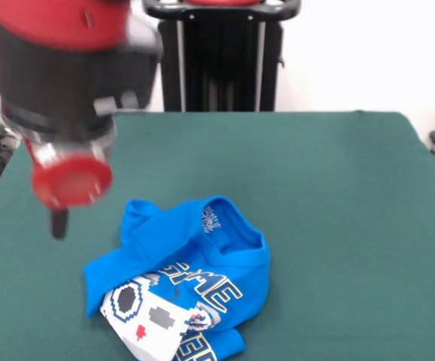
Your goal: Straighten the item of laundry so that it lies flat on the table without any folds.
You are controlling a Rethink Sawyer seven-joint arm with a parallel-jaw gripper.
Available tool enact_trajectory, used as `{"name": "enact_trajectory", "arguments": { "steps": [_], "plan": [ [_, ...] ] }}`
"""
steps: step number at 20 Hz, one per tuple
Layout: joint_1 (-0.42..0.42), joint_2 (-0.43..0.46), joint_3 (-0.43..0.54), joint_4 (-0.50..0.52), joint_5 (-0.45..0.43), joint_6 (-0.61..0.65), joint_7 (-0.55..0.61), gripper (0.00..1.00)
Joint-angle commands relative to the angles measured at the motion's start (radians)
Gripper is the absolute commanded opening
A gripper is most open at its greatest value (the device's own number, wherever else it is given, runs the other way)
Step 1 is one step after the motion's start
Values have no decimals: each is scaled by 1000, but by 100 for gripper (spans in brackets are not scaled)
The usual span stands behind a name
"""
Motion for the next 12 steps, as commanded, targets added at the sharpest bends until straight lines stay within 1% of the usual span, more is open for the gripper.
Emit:
{"name": "enact_trajectory", "arguments": {
  "steps": [1,4,9,12],
  "plan": [
    [44,101,47,9,-9,-39,-102,0],
    [58,87,59,-12,33,61,-109,0],
    [73,80,87,-98,85,245,-128,0],
    [76,80,101,-140,109,326,-135,0]
  ]
}}
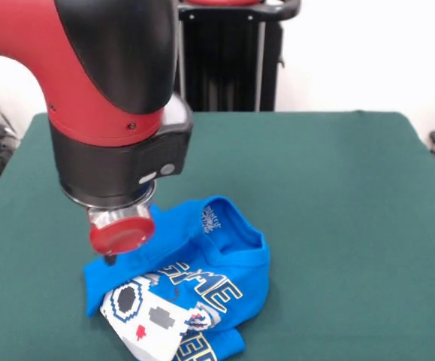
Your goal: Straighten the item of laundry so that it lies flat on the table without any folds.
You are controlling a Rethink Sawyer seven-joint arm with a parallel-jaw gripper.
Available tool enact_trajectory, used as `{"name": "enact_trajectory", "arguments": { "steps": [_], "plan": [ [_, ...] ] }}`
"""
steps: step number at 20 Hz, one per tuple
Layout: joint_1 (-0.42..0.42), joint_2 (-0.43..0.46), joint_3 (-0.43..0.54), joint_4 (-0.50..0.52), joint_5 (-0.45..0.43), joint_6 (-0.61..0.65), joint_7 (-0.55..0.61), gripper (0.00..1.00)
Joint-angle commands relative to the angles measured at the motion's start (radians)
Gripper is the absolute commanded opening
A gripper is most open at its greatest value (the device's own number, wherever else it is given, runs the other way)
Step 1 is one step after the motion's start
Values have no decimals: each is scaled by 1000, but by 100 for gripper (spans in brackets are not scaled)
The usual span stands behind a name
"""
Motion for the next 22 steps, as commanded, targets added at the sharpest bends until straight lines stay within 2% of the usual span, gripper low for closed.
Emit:
{"name": "enact_trajectory", "arguments": {
  "steps": [1,8,18,22],
  "plan": [
    [59,-32,99,-80,70,237,-136,0],
    [72,-49,75,-8,114,165,-105,0],
    [125,-98,14,243,157,-45,15,0],
    [148,-111,-10,277,143,-58,10,0]
  ]
}}
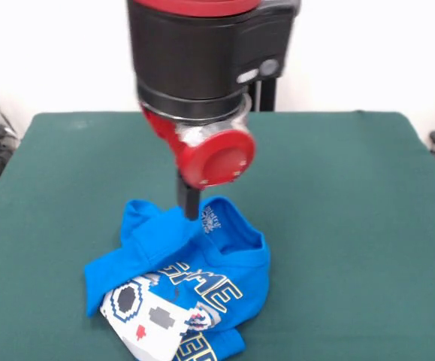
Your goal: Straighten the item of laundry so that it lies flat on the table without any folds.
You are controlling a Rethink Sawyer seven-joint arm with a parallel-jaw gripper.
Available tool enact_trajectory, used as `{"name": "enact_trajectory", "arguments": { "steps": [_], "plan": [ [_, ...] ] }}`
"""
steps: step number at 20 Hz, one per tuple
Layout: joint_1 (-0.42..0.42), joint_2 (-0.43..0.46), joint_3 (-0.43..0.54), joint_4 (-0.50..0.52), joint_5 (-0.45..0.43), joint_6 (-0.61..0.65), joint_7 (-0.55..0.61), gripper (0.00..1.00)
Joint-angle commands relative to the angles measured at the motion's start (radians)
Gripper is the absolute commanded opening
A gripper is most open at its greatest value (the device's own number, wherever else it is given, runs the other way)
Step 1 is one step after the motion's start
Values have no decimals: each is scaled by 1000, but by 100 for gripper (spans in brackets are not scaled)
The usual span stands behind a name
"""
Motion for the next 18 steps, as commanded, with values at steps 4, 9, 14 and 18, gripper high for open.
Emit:
{"name": "enact_trajectory", "arguments": {
  "steps": [4,9,14,18],
  "plan": [
    [88,-5,-31,274,-11,-120,25,0],
    [111,-6,-78,317,-34,-204,61,0],
    [180,12,-182,295,-114,-176,105,0],
    [228,36,-260,277,-170,-187,155,0]
  ]
}}
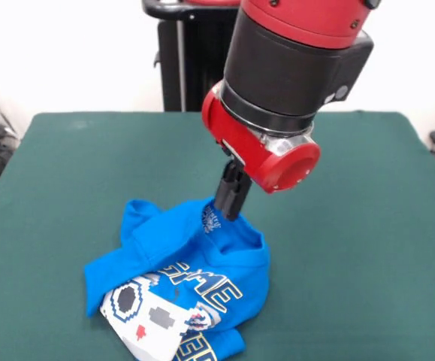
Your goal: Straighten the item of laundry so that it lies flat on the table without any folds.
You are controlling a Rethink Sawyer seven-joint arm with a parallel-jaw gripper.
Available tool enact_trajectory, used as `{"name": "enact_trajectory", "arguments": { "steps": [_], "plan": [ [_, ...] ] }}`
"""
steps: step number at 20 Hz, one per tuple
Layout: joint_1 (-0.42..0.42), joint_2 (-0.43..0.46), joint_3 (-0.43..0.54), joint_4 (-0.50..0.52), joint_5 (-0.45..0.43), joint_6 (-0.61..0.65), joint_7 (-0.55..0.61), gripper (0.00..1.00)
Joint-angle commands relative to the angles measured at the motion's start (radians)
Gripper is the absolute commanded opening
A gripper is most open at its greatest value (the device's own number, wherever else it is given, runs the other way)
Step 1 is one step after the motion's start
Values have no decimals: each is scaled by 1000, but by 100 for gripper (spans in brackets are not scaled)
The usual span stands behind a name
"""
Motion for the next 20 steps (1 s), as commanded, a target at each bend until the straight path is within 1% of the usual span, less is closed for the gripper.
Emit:
{"name": "enact_trajectory", "arguments": {
  "steps": [1,2,6,8,10,14,20],
  "plan": [
    [90,67,-114,151,-115,-60,149,0],
    [91,68,-122,154,-115,-80,136,100],
    [74,55,-105,182,-72,-79,135,100],
    [49,46,-76,211,-5,-56,139,100],
    [40,42,-64,236,28,-72,145,100],
    [14,49,-32,275,82,-133,117,100],
    [-4,53,-19,339,132,-185,71,100]
  ]
}}
